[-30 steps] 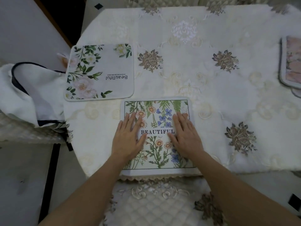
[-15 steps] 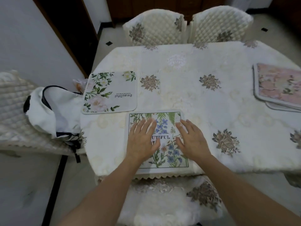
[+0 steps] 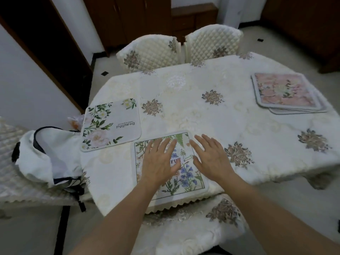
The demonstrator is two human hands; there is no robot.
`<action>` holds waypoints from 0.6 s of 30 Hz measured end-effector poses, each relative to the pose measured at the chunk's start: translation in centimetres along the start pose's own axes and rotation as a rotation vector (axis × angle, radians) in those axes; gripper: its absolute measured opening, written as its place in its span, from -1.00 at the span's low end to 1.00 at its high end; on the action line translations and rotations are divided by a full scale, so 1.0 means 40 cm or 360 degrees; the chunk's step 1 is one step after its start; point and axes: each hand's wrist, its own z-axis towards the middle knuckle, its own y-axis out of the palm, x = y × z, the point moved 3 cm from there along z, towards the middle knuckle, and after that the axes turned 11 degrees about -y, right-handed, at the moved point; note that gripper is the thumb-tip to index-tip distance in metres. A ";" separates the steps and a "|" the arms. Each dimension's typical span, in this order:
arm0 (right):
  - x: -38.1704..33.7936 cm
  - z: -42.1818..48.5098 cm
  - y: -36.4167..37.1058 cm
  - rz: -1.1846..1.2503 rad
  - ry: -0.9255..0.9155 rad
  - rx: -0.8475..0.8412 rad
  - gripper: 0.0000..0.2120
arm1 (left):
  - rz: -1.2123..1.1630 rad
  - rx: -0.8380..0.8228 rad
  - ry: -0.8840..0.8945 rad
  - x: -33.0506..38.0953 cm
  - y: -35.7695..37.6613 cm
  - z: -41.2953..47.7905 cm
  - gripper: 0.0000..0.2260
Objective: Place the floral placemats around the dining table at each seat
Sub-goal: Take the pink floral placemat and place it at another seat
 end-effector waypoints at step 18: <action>0.117 -0.566 -0.193 -0.0360 0.1291 0.0078 -0.54 | -0.0426 -0.0166 0.0980 0.519 0.068 -0.023 -0.49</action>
